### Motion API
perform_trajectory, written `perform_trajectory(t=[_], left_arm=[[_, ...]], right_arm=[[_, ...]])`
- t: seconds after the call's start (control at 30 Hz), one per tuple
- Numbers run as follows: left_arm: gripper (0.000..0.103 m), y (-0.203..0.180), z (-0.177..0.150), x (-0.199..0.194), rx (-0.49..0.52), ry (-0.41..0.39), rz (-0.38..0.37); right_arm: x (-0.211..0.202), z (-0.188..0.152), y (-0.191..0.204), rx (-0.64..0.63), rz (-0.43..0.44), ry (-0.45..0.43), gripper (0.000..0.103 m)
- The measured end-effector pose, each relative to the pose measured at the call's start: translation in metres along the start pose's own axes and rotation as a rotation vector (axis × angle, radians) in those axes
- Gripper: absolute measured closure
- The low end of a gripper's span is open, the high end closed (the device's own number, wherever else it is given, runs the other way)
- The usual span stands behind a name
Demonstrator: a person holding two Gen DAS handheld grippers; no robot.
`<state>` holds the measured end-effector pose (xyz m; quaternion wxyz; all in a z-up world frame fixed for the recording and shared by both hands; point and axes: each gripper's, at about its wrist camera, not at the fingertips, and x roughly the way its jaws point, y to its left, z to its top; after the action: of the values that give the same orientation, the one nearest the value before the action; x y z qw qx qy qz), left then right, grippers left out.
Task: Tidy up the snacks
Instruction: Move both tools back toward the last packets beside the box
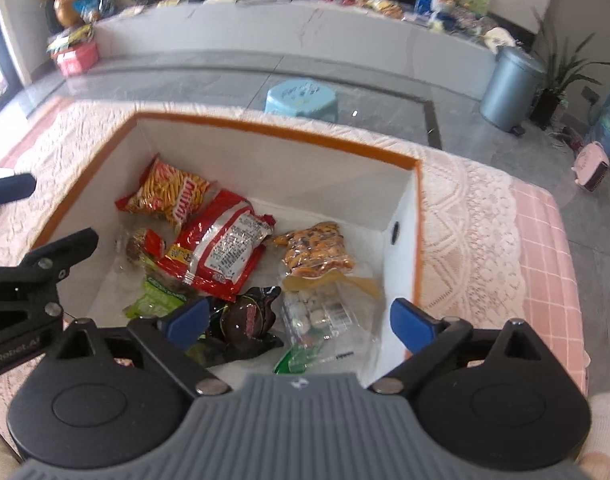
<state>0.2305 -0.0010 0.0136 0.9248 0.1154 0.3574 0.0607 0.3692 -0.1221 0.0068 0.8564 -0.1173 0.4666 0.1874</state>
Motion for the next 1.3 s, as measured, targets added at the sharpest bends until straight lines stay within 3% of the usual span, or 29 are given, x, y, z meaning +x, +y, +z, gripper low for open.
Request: perform_trajectory(t=[0.37,0.6,0.93,1.1,1.3], left_arm=[[0.022,0.005,-0.021,-0.074,-0.081,-0.158,-0.061],[0.02,0.003,-0.054,-0.106,-0.085,-0.228,-0.074],[0.02,0.015,-0.101,-0.114,-0.174,-0.189,-0.103],[0.02,0.015,-0.121,-0.107,-0.184,-0.124,-0.129],[0.021,0.014,-0.143,-0.105,-0.19,-0.073,-0.177]], right_arm=[[-0.073,-0.064,0.009,0.054,0.008,-0.183,0.004],[-0.101,-0.109,0.025,0.099,-0.004,-0.28,0.004],[-0.108,-0.172,0.058,0.106,-0.079,-0.333,0.004],[-0.105,-0.2,0.07,0.087,-0.159,-0.353,0.004],[-0.098,-0.218,0.078,0.089,-0.156,-0.336,0.004]])
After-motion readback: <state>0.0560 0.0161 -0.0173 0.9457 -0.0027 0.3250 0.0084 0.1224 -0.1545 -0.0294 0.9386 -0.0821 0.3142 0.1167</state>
